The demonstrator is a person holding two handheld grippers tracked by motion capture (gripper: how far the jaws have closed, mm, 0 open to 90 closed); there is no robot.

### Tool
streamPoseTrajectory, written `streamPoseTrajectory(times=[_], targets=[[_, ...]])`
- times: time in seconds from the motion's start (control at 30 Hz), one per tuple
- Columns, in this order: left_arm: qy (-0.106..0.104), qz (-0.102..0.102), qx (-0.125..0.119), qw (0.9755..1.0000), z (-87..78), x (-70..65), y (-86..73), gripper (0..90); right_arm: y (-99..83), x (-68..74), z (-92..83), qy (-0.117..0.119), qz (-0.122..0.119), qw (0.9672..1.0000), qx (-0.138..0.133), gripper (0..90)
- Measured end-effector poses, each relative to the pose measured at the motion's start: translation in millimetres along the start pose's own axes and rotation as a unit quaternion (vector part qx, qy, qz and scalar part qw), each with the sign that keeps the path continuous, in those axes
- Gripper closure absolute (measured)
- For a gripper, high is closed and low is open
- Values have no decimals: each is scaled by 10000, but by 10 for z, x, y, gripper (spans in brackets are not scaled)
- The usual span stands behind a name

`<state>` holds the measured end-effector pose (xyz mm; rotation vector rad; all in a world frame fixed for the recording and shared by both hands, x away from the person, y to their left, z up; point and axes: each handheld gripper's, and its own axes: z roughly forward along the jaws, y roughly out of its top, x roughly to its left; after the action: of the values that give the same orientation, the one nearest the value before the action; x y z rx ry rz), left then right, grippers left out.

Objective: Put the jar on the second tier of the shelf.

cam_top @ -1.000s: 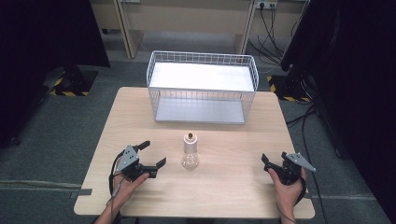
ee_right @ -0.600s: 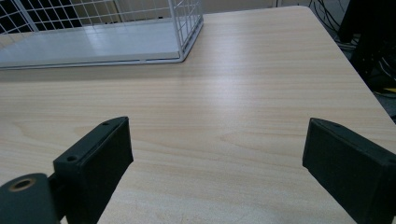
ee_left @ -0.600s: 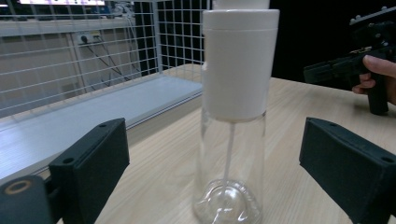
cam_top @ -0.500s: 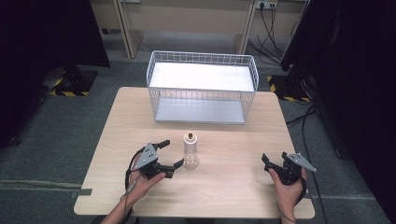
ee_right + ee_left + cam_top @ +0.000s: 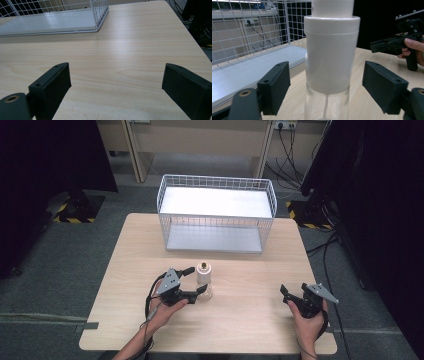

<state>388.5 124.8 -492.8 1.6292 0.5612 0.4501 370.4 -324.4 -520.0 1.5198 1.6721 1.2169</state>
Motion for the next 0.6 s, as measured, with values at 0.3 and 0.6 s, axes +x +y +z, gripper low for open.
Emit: streamPoseTrajectory(times=[0.3, 0.6], targets=[[-31, 29, 9, 10000, 97, -24, 5, 325, 3, -1, 7, 5, 14, 10000, 39, 86], [-24, 71, -28, 10000, 123, -22, 32, 439, 6, -1, 14, -3, 13, 10000, 74, 86]])
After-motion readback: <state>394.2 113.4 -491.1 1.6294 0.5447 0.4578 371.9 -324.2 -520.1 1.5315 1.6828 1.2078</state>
